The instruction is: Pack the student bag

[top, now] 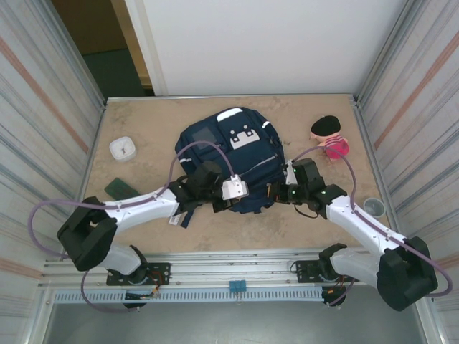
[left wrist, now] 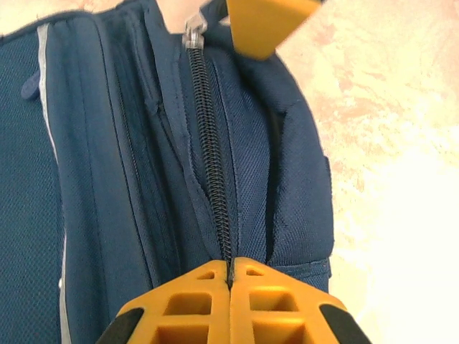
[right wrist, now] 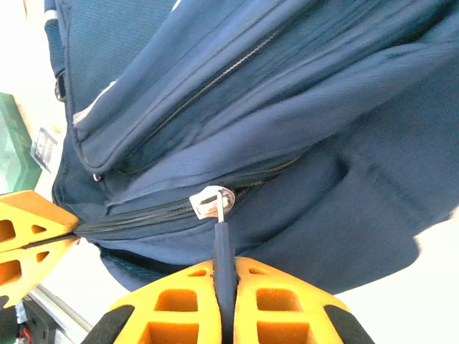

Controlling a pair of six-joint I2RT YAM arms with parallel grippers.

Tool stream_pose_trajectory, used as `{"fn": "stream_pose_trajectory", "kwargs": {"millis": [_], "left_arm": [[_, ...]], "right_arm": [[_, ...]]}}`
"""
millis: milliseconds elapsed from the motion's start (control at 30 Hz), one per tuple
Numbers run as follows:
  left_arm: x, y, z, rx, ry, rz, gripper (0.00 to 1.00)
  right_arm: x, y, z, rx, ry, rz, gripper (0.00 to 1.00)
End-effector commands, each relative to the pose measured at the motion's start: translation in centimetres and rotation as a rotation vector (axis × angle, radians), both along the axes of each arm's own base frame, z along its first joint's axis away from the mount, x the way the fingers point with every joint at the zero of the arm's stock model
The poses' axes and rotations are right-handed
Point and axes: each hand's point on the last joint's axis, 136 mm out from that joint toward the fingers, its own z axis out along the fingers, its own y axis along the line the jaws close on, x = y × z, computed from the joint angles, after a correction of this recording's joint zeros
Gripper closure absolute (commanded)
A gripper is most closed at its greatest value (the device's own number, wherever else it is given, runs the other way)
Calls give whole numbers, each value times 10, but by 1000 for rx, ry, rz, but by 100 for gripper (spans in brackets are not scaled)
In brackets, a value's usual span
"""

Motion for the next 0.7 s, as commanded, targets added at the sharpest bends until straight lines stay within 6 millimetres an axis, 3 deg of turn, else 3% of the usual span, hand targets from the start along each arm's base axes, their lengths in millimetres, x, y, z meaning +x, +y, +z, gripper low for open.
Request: {"fn": "stream_pose_trajectory", "kwargs": {"millis": [0, 67, 167, 300, 367, 500, 667], "left_arm": [[-5, 37, -16, 104, 36, 51, 100], [-6, 44, -14, 114, 32, 60, 97], [-10, 46, -7, 94, 27, 42, 81], [-28, 22, 15, 8, 24, -34, 49], [-35, 9, 19, -5, 4, -66, 40], [-35, -12, 19, -6, -1, -74, 30], [-15, -28, 10, 6, -30, -34, 27]], "right_arm": [[4, -7, 7, -6, -37, 6, 100], [0, 3, 11, 16, -47, 39, 100], [-9, 19, 15, 22, -73, 98, 100], [-16, 28, 14, 24, -66, 139, 100], [-17, 28, 12, 19, -60, 145, 100], [-19, 29, 9, 17, -51, 154, 100], [-20, 29, 9, 17, -43, 160, 100]]}}
